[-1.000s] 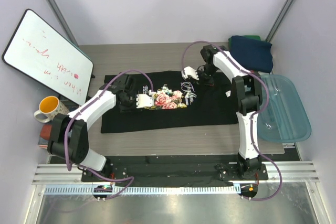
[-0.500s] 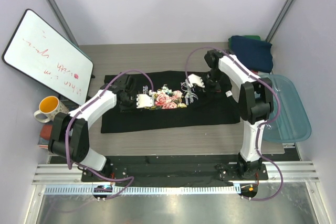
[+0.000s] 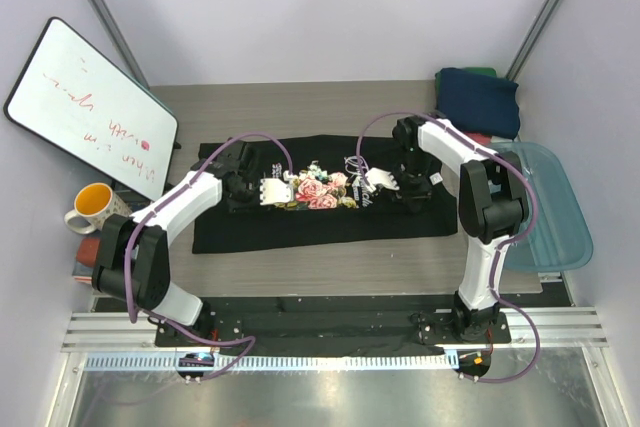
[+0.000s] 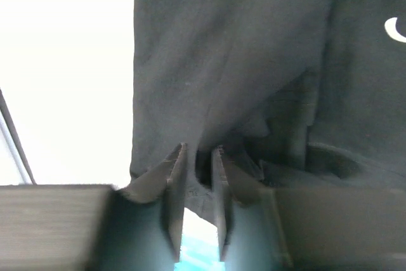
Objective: Fold and stack the t-shirts
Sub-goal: Fold the flattened tshirt in 1/3 of the way
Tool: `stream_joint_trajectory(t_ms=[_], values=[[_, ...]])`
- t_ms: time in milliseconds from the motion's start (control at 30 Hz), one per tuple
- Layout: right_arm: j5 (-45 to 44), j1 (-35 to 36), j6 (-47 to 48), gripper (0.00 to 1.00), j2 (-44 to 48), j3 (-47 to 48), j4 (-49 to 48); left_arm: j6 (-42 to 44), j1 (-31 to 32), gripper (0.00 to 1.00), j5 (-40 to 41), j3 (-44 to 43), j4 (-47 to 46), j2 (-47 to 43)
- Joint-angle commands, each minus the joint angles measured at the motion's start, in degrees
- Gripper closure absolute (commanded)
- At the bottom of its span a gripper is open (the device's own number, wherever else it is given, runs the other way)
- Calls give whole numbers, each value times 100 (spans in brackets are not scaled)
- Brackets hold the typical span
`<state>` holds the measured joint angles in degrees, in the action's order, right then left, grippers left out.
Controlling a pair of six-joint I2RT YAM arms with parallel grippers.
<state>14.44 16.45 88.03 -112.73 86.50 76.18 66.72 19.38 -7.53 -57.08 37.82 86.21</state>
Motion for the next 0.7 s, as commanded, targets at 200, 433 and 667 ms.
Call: stream_joint_trajectory(t_ms=[200,433,667], values=[[-187,43,-84,60,445,-204,1030,105,-13,54,32,-128,-161,-17],[313,-18,-548,62,6,1092,1030,113,-13,54,-3,-172,-161,36],[639,-63,-805,66,-1040,2915,1030,157,-4,54,-64,-277,-161,132]])
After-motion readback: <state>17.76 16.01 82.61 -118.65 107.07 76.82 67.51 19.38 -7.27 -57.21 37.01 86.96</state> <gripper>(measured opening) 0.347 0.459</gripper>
